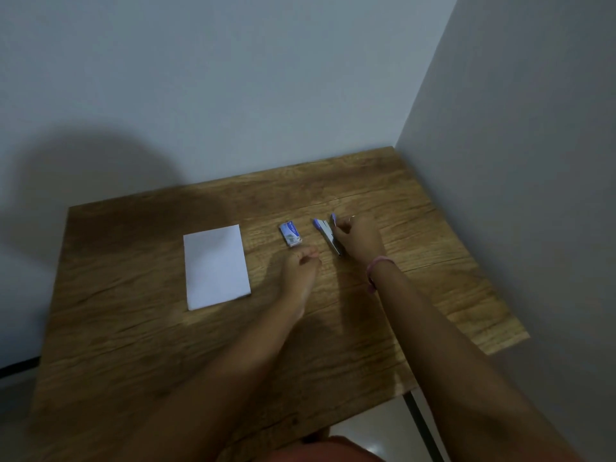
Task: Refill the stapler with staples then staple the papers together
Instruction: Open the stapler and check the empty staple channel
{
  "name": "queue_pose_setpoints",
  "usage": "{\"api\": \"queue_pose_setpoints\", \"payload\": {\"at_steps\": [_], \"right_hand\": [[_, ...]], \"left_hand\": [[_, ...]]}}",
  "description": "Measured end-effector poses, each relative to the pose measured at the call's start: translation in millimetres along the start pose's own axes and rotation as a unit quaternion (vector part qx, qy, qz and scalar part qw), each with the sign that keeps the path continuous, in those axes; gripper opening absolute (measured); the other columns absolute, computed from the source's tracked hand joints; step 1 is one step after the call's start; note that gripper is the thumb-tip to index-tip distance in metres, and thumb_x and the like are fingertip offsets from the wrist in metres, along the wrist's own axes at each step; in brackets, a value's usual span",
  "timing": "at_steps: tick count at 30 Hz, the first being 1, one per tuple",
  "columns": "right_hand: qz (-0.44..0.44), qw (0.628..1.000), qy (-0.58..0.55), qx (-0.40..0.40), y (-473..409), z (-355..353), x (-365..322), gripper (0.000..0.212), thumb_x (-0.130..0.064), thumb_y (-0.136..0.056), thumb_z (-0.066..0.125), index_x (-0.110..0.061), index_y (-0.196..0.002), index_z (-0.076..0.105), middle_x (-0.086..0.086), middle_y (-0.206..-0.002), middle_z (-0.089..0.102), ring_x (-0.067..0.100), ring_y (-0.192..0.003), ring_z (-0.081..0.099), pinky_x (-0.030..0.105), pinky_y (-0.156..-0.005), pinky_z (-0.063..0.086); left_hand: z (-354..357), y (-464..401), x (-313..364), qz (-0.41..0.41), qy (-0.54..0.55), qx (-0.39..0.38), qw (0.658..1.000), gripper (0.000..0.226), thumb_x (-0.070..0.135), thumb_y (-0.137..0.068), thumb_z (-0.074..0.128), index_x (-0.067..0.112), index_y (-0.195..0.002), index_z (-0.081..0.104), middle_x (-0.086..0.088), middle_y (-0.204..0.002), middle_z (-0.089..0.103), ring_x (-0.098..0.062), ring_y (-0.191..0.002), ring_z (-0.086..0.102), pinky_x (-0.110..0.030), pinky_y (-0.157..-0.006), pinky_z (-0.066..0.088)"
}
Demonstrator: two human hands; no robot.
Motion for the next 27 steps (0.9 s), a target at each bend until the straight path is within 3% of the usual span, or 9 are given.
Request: {"api": "queue_pose_setpoints", "payload": {"at_steps": [3,7,10,13,15,18,21,23,27], "right_hand": [[0.003,1.000,0.000,0.007,7.5,2.1,-2.2,0.027,-0.020,-0.089,0.057,0.002,-0.079,0.069,0.021,-0.079,0.067,0.033,-0.075,0.062,0.040,-0.066,0.046],[-0.021,0.998,-0.059,0.028,24.6,-1.4,-0.3,0.024,-0.020,-0.086,0.062,-0.001,-0.073,0.069,0.016,-0.068,0.067,0.027,-0.067,0.062,0.036,-0.060,0.044],[-0.050,0.988,-0.127,0.069,39.1,-10.1,-5.6,0.017,-0.023,-0.085,0.067,-0.007,-0.080,0.074,0.006,-0.067,0.071,0.018,-0.066,0.066,0.032,-0.064,0.049],[-0.089,0.979,-0.153,0.098,52.1,-21.6,-16.1,0.016,-0.018,-0.083,0.069,-0.011,-0.096,0.075,0.001,-0.071,0.072,0.013,-0.072,0.069,0.015,-0.067,0.048],[-0.115,0.973,-0.153,0.125,59.6,-31.4,-23.6,0.021,-0.016,-0.083,0.069,-0.010,-0.103,0.073,0.002,-0.078,0.073,0.010,-0.075,0.067,0.006,-0.069,0.045],[-0.102,0.956,-0.245,0.124,68.6,-46.4,-33.5,0.026,-0.019,-0.082,0.072,-0.013,-0.107,0.068,0.004,-0.081,0.074,0.014,-0.075,0.070,0.023,-0.071,0.055],[-0.035,0.928,-0.339,0.151,73.2,-54.5,-39.9,0.040,-0.015,-0.078,0.074,-0.017,-0.113,0.055,0.010,-0.076,0.071,0.019,-0.069,0.071,0.029,-0.064,0.058],[0.044,0.877,-0.455,0.145,73.1,-55.9,-37.2,0.048,-0.005,-0.080,0.069,-0.011,-0.121,0.046,0.011,-0.073,0.068,0.017,-0.064,0.069,0.028,-0.059,0.058],[0.158,0.702,-0.693,-0.044,81.3,-49.5,-28.1,0.024,0.003,-0.085,0.062,-0.001,-0.108,0.057,0.010,-0.078,0.070,0.010,-0.064,0.070,0.018,-0.055,0.056]], "left_hand": [[5.3,3.3,1.4,0.009,0.000,-0.001,1.000,0.020,0.009,-0.092,0.053,0.024,-0.102,0.060,0.003,-0.112,0.063,-0.011,-0.107,0.057,-0.028,-0.095,0.046],[9.0,7.0,12.7,0.030,0.015,0.001,0.999,0.019,0.021,-0.093,0.056,0.032,-0.077,0.058,0.016,-0.082,0.058,0.001,-0.079,0.053,-0.017,-0.069,0.042],[9.0,12.5,25.6,0.054,0.036,-0.023,0.998,0.005,0.030,-0.091,0.061,0.033,-0.091,0.065,0.017,-0.090,0.065,0.006,-0.085,0.058,-0.013,-0.068,0.042],[8.8,15.4,38.1,0.098,0.062,-0.041,0.992,0.019,0.026,-0.088,0.067,0.021,-0.106,0.068,0.010,-0.094,0.073,0.004,-0.085,0.067,-0.008,-0.066,0.048],[7.6,19.1,46.0,0.120,0.076,-0.043,0.989,0.018,0.025,-0.086,0.068,0.019,-0.104,0.068,0.007,-0.092,0.074,0.001,-0.084,0.069,-0.012,-0.068,0.052],[5.3,23.2,53.1,0.111,0.113,-0.045,0.986,0.025,0.023,-0.089,0.065,0.013,-0.112,0.066,-0.004,-0.105,0.073,-0.017,-0.099,0.069,-0.036,-0.085,0.056],[3.2,26.6,59.4,0.133,0.158,-0.035,0.978,0.018,0.018,-0.094,0.058,0.015,-0.109,0.067,-0.002,-0.103,0.073,-0.017,-0.100,0.068,-0.037,-0.090,0.053],[-0.3,28.8,66.3,0.133,0.273,-0.043,0.952,0.014,0.013,-0.095,0.055,0.016,-0.104,0.065,0.003,-0.100,0.073,-0.009,-0.097,0.068,-0.029,-0.089,0.054],[-13.7,24.8,76.1,0.114,0.438,-0.053,0.890,0.017,0.009,-0.097,0.049,0.009,-0.110,0.060,-0.001,-0.105,0.071,-0.009,-0.099,0.067,-0.025,-0.085,0.056]]}}
Point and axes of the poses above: each hand's wrist, its own y-axis away from the middle knuckle, its own z-axis out of the palm, x = y × z, the point moved 2 cm from there along -y, towards the middle knuckle
